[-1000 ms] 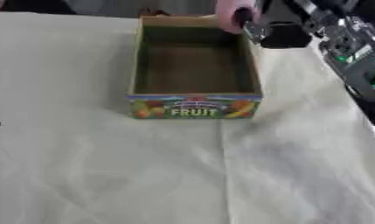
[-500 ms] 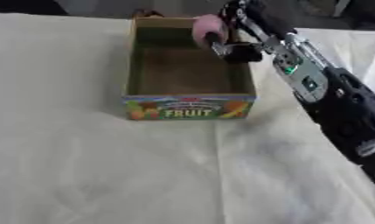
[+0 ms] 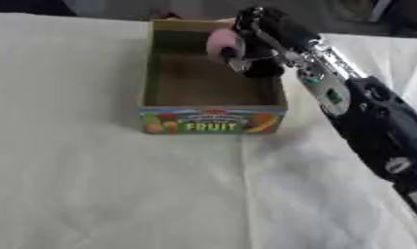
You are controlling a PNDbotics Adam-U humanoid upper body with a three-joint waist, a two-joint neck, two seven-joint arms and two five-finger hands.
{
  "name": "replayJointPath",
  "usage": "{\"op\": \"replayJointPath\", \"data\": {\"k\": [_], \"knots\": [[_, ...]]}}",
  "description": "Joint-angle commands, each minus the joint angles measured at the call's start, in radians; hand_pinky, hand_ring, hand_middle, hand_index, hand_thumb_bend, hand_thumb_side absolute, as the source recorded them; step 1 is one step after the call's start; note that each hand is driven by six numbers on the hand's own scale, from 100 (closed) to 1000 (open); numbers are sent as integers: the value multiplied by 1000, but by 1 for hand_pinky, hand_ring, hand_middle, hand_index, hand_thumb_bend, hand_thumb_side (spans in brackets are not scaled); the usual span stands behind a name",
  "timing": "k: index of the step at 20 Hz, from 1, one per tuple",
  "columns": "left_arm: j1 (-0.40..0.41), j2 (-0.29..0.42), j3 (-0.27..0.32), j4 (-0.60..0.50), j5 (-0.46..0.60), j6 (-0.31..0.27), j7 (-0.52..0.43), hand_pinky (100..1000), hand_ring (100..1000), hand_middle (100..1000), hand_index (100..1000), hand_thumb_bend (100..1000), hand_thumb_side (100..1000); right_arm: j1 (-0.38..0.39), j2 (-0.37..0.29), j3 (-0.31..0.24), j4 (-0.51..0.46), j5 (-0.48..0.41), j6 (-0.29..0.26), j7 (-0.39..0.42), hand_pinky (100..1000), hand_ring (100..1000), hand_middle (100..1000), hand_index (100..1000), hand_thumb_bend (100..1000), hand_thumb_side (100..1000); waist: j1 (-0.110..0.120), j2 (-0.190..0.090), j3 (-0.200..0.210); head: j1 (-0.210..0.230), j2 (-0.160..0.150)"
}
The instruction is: Pick up objects on the table and place them in the box.
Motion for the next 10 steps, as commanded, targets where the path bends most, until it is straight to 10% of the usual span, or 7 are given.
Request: {"op": "replayJointPath", "data": {"k": [1,10], "knots": [[-13,16,-3,-22,3,-1,-4,542,523,579,715,100,953,-29,-4,7,-1,115,-39,34,659,771,660,652,100,590,0,-19,5,-12,-14],[-16,16,-6,-22,5,3,-12,543,524,579,715,100,957,-42,19,-13,30,265,-75,144,698,855,780,783,100,836,-11,-14,20,-32,-25]]}}
